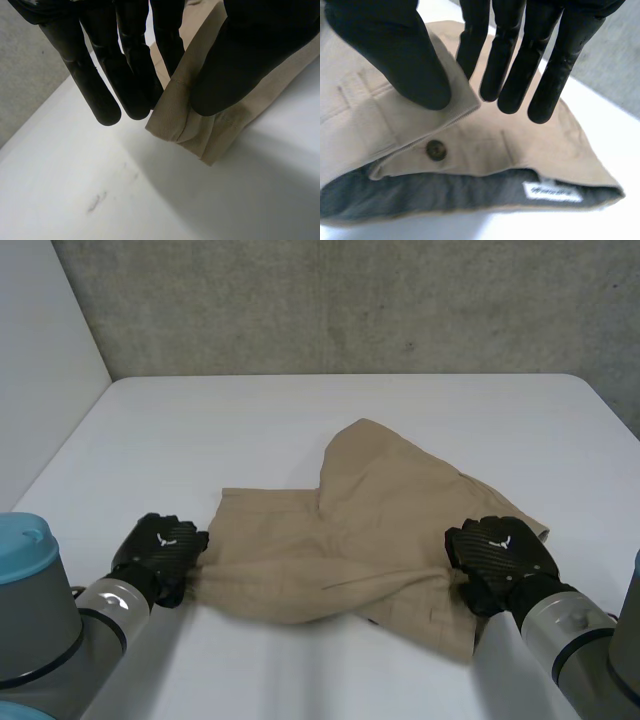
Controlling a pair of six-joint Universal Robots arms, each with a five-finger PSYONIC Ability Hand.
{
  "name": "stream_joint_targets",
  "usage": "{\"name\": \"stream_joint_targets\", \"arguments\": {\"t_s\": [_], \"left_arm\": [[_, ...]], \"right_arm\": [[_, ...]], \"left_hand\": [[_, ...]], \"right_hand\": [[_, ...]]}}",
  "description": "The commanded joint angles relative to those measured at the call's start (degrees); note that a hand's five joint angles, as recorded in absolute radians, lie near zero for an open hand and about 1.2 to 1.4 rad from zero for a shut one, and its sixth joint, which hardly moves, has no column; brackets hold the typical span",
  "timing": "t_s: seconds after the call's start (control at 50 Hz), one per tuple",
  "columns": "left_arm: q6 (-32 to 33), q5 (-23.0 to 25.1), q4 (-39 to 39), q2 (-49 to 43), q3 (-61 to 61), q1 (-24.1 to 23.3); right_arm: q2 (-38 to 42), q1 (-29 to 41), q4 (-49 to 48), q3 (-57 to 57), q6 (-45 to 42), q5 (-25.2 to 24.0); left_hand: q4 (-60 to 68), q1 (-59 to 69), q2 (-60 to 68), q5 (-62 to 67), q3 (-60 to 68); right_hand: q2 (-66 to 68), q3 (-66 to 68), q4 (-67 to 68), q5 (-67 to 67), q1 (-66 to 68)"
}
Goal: Fold the shorts.
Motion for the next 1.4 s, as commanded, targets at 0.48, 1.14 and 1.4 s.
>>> {"name": "stream_joint_targets", "arguments": {"t_s": [0.48,1.14,1.4], "left_arm": [[-0.5,-0.2,-0.1,-1.3,6.9,0.0],[-4.5,0.5,-12.4,31.4,10.1,8.3],[-9.7,0.7,-20.4,40.6,10.3,6.1]], "right_arm": [[1.7,0.4,21.2,-4.8,19.7,-9.2],[-16.4,4.6,24.3,-22.8,4.0,-5.8],[-18.2,-1.2,24.2,-25.7,-2.0,-6.2]], "left_hand": [[11.9,15.2,11.8,14.8,12.2],[11.9,15.2,11.8,14.8,12.2],[11.9,15.2,11.8,14.8,12.2]], "right_hand": [[-26.1,-26.1,-26.7,-26.0,-15.8],[22.3,22.3,21.7,22.4,32.6],[22.3,22.3,21.7,22.4,32.6]]}}
